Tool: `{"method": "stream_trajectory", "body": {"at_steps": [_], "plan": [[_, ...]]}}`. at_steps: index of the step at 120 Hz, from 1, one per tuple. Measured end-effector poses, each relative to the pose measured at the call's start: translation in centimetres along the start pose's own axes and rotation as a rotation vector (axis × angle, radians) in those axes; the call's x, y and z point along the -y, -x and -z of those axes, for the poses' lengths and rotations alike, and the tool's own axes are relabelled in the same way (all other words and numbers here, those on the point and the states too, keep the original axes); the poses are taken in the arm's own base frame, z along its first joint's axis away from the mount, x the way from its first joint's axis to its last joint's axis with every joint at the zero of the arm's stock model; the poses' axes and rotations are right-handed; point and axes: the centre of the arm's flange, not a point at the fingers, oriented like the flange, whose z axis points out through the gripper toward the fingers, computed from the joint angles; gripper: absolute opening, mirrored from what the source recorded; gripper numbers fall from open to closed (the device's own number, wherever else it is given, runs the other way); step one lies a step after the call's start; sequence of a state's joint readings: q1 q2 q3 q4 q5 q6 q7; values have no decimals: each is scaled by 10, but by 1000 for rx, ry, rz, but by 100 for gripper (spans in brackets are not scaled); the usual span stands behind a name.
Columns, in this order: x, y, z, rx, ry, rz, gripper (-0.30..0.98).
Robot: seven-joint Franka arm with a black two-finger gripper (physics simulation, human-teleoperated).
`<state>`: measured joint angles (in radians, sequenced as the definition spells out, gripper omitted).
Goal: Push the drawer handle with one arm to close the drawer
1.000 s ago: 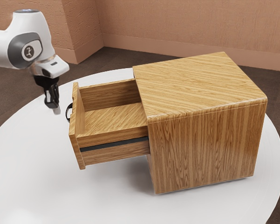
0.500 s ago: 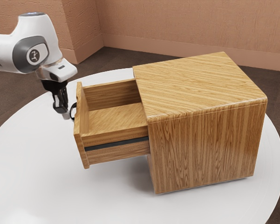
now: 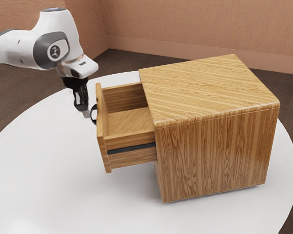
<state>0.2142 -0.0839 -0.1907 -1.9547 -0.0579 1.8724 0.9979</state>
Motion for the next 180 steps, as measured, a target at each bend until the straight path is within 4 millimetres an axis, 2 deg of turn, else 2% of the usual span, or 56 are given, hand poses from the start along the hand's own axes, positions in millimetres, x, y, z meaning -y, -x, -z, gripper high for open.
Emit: {"method": "stream_trajectory", "body": {"at_steps": [16, 33, 60, 80, 113, 125, 142, 152, 165, 180], "plan": [[8, -13, -2, -5, 3, -10, -10], [7, -26, -3, -9, 2, -25, -10], [-1, -38, -2, -12, 2, -39, -10], [2, -48, 5, -28, -9, -41, -10], [3, -63, -2, -31, 5, -48, -10], [-6, -78, 2, -39, -2, -70, -10], [-30, -107, 2, -41, 0, -123, -10], [-35, -123, 0, -50, 5, -144, -10], [-27, -139, -3, -67, 15, -152, -10], [-5, -155, -7, -93, 18, -146, -11]]}}
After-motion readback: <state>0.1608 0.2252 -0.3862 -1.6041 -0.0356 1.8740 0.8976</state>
